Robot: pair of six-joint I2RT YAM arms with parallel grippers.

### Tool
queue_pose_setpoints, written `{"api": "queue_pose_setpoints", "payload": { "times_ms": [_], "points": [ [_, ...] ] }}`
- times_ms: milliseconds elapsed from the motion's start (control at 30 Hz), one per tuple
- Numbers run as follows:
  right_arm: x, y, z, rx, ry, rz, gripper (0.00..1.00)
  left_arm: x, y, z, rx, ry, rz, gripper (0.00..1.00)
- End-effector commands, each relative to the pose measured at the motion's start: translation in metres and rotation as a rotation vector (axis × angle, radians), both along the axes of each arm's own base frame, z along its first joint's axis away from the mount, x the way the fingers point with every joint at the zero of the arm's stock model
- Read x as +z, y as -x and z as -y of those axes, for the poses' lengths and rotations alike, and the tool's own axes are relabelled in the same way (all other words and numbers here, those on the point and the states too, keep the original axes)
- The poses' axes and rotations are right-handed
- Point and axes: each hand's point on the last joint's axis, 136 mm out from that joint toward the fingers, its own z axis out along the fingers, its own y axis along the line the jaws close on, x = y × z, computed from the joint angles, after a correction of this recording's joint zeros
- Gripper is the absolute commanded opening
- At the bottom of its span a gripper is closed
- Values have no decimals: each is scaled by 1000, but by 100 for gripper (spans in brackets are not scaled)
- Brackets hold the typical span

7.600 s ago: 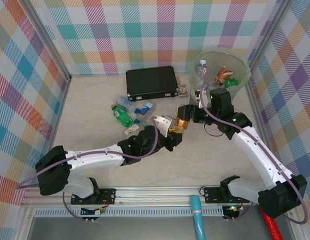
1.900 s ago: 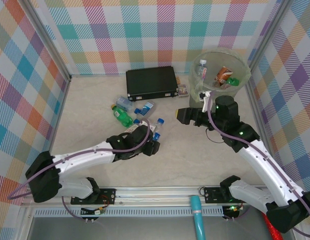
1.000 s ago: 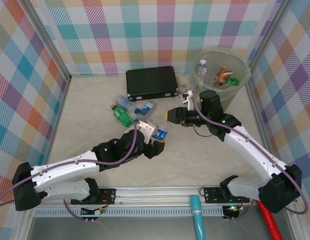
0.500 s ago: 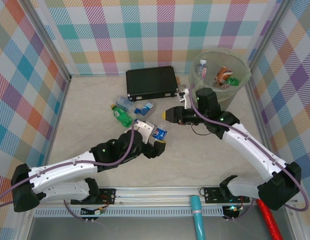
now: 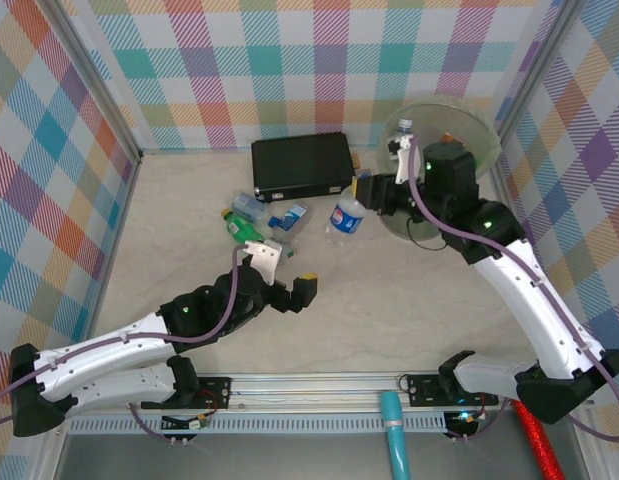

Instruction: Put the plastic bottles in the bin

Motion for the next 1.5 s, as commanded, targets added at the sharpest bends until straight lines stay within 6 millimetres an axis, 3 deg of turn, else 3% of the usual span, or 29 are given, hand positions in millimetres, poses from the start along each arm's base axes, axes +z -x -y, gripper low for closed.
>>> {"api": "queue_pose_setpoints", "payload": {
  "times_ms": [0,267,400,533,733,833,1067,1333,1467],
  "points": [
    [22,-22,44,-193,192,145,29,-7,1,-12,41,-15,-2,99],
    [72,-62,106,-478,373,314,31,-15,4,-18,39,-15,-4,100],
    [80,-87,131,-580,397,356,29,-19,6,-17,28,-5,-11,100],
    [72,-114,147,-621,380,329,29,-20,8,-16,18,3,-20,100],
    [36,-154,150,-604,411,253,27,-21,10,-24,32,18,-18,100],
    [10,-165,139,-550,396,190,27,-21,11,-30,44,23,-17,99],
    [-45,-173,120,-448,318,28,28,-21,12,-39,63,26,-12,100],
    [-97,-180,121,-423,354,-98,29,-22,13,-39,63,24,-14,100],
    [-113,-182,122,-416,365,-138,29,-23,13,-39,65,24,-17,100]
  ]
}}
